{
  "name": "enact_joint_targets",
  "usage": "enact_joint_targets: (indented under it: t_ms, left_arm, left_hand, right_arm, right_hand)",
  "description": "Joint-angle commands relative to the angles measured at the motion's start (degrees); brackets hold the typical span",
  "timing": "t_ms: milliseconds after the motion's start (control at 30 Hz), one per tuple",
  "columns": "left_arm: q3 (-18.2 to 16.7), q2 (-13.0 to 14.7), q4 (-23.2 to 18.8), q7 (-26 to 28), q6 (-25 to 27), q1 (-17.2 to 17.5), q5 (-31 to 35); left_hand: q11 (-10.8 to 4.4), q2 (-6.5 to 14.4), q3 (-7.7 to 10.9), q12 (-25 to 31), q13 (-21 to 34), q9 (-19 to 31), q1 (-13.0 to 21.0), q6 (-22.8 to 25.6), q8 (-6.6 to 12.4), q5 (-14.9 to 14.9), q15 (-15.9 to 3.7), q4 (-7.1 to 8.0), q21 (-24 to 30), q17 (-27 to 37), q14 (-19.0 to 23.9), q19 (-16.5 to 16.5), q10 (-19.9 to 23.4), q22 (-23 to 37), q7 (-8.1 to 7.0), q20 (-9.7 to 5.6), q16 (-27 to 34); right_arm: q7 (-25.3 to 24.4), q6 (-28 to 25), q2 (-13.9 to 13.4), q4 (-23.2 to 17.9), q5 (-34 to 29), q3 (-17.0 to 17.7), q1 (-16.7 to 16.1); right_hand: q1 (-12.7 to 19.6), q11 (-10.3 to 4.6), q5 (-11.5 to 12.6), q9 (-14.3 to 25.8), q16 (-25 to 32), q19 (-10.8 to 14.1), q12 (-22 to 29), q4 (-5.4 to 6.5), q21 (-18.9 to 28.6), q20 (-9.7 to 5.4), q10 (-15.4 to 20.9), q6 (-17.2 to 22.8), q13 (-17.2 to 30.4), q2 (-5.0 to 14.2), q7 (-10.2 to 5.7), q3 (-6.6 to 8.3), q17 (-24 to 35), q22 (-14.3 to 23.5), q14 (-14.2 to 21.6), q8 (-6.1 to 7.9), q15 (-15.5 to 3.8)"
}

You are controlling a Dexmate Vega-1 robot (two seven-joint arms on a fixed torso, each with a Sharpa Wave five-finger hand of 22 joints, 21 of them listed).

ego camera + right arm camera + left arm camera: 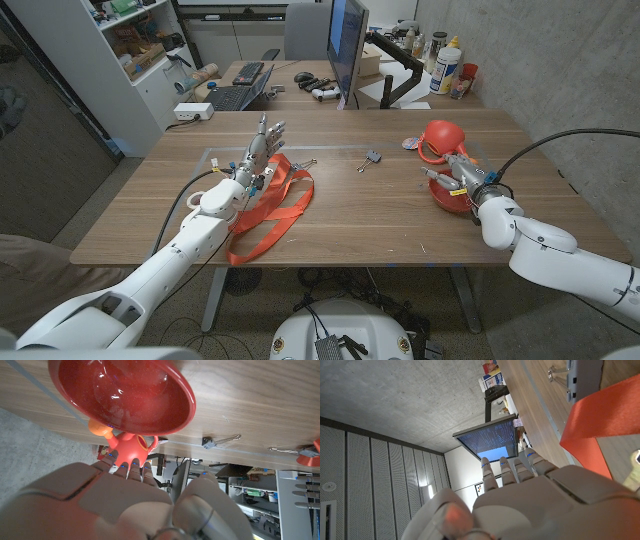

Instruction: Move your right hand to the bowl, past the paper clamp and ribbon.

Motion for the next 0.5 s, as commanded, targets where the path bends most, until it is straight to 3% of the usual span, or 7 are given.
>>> enact_joint_targets:
  t_ms: [33, 267, 500]
  left_arm:
    - [0.29, 0.02, 0.2, -0.3, 0.26, -0.07, 0.09]
    - [0.43, 0.02, -0.14, -0.21, 0.45, 0.07, 0.16]
    - [0.51, 0.03, -0.12, -0.33, 0.07, 0.19, 0.33]
  left_hand:
    - [-0.04, 0.01, -0.54, 0.07, 0.17, 0.27, 0.81, 0.53, -0.17, 0.26, -2.87, 0.04, -0.02, 0.26, -0.72, -0.2, 0.17, 0.23, -0.07, -0.22, 0.11]
    - [0.02, 0.04, -0.58, 0.06, 0.17, 0.27, 0.84, 0.53, -0.2, 0.27, -2.81, 0.04, -0.02, 0.26, -0.81, -0.26, 0.14, 0.23, -0.05, -0.25, 0.12]
    - [0.16, 0.05, -0.65, 0.06, 0.17, 0.27, 0.85, 0.53, -0.24, 0.27, -2.76, 0.05, -0.02, 0.26, -0.91, -0.3, 0.13, 0.23, -0.05, -0.23, 0.15]
  right_arm:
    - [1.56, -1.6, -0.77, 0.12, -1.6, -1.64, 0.39]
    - [0.1, -2.56, -1.73, -1.06, -0.63, 0.0, -2.21]
    - [-0.07, -2.74, -2.13, -1.57, -0.67, -0.23, -2.83]
  right_hand:
    - [-0.2, -0.18, 0.64, 0.21, 0.35, 0.17, 0.06, 0.05, -0.03, 0.21, -0.01, 0.04, 0.19, -0.3, 0.06, -0.38, 0.05, 0.12, -1.47, 0.45, -0.48]
    - [-0.24, -0.11, 0.77, 0.21, 0.34, 0.17, -0.02, 0.03, -0.09, 0.3, -0.22, 0.03, 0.19, -0.31, 0.06, -0.45, 0.05, 0.13, -1.48, 0.42, -0.47]
    - [-0.28, -0.1, 0.96, 0.22, 0.34, 0.86, 0.0, 0.01, 0.1, 0.4, -0.18, 0.01, 0.2, -0.29, 0.08, -0.53, 0.06, 0.13, -1.44, 0.38, -0.42]
